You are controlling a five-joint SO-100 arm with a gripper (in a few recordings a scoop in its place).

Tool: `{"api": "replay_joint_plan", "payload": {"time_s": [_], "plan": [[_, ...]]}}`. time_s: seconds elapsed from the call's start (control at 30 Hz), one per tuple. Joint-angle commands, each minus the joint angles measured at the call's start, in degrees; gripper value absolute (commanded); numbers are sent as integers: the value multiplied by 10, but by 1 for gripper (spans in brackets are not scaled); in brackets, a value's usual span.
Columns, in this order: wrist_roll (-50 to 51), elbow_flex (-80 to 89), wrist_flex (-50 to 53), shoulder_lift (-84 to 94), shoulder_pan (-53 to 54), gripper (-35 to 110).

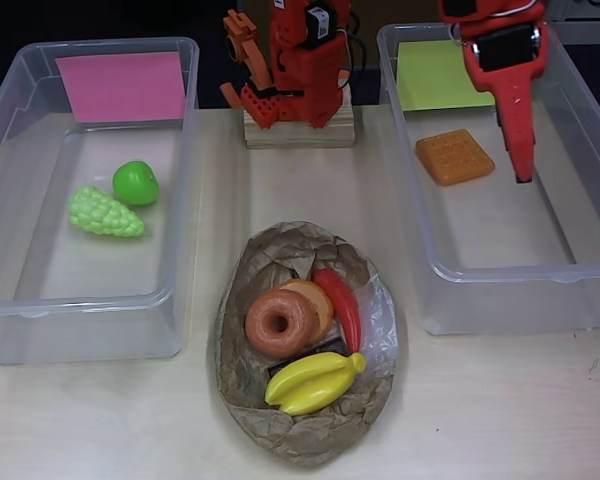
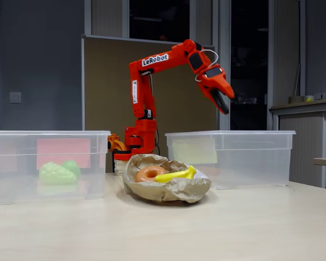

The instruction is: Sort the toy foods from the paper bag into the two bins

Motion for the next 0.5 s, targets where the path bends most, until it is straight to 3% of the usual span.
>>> {"api": "replay_joint_plan", "payload": {"time_s": [0.0,0.47], "plan": [[-37,24,-4,69,66,37],[-69,232,-58,116,308,39]]}}
